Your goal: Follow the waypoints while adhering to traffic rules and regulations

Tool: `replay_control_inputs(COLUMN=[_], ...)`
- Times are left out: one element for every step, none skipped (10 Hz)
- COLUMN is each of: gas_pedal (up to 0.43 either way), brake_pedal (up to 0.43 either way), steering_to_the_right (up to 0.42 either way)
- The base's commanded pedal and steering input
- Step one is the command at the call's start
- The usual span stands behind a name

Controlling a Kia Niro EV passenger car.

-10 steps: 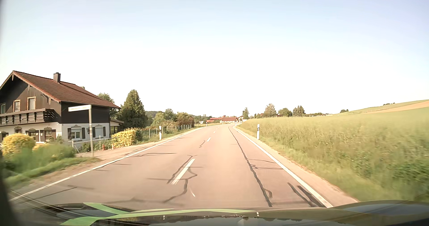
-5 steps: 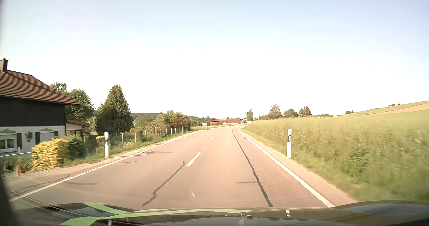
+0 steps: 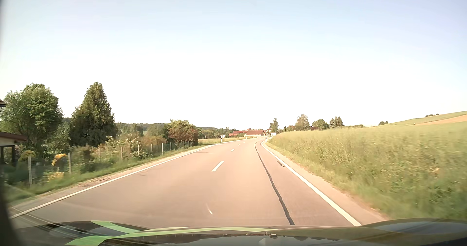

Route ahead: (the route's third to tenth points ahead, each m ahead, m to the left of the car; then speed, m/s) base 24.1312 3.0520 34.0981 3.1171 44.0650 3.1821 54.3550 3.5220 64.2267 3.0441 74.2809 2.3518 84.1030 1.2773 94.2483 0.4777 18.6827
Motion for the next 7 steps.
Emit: replay_control_inputs(gas_pedal=[0.0,0.0,0.0,0.0,0.0,0.0,0.0], brake_pedal=[0.0,0.0,0.0,0.0,0.0,0.0,0.0], steering_to_the_right=[-0.003,-0.003,-0.003,-0.003,-0.003,-0.003,-0.003])
